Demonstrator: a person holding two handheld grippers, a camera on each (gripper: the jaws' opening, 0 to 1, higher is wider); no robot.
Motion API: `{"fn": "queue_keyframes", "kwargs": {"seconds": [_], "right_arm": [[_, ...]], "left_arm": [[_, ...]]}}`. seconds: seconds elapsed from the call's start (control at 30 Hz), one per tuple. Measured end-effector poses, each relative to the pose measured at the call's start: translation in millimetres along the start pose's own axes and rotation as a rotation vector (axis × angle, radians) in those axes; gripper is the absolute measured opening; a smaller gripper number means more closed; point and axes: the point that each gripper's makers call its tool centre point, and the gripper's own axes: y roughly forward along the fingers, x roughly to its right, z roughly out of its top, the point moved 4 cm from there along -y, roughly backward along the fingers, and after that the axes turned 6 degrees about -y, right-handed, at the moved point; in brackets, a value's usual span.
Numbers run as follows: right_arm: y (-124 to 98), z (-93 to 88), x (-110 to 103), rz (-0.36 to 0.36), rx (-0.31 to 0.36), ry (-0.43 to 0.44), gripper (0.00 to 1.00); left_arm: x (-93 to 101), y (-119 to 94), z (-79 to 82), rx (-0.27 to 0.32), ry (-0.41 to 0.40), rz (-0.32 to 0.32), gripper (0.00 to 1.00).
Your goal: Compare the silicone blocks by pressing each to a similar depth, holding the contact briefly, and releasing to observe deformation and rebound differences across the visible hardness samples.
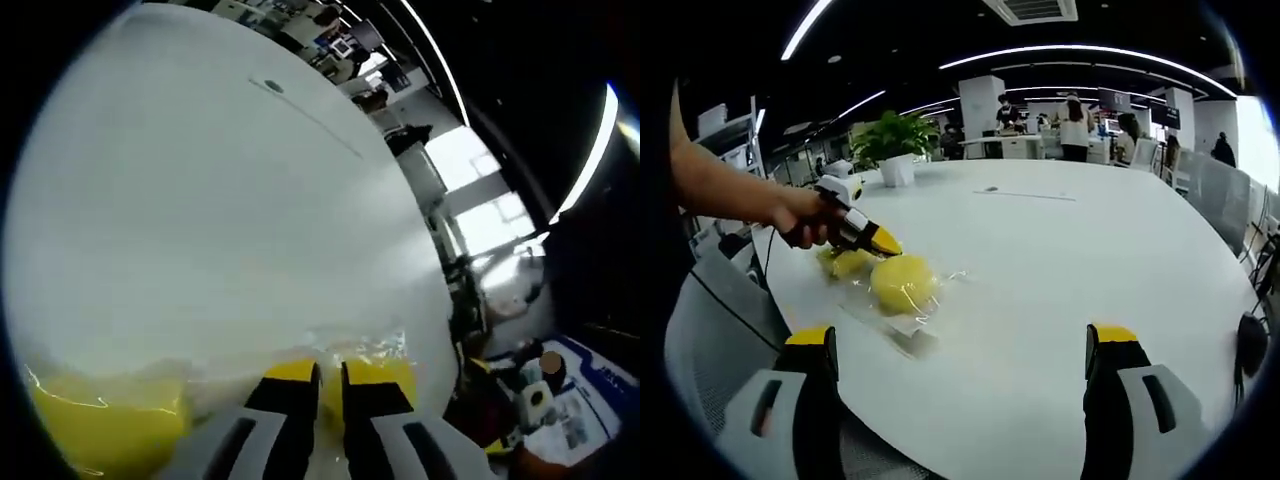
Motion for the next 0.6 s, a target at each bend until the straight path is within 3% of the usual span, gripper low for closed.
{"fn": "queue_keyframes", "kwargs": {"seconds": [0.13, 0.43, 0.53, 0.6], "right_arm": [[1.1, 0.6, -0.2, 0.004, 0.000, -0.001, 0.97], [1.5, -1.4, -0.2, 0.002, -0.001, 0.008, 0.96], [1.1, -1.5, 0.1, 0.000, 0.002, 0.014, 0.96], [1.1, -1.2, -0.3, 0.000, 0.004, 0.017, 0.96]], "left_arm": [[-0.8, 0.2, 0.6, 0.005, -0.017, -0.003, 0.01], [-0.5, 0.4, 1.9, 0.001, 0.026, 0.007, 0.00], [-1.6, 0.7, 2.0, 0.002, -0.027, -0.007, 0.00], [-0.2, -0.3, 0.9, -0.003, -0.003, -0.003, 0.00]]}}
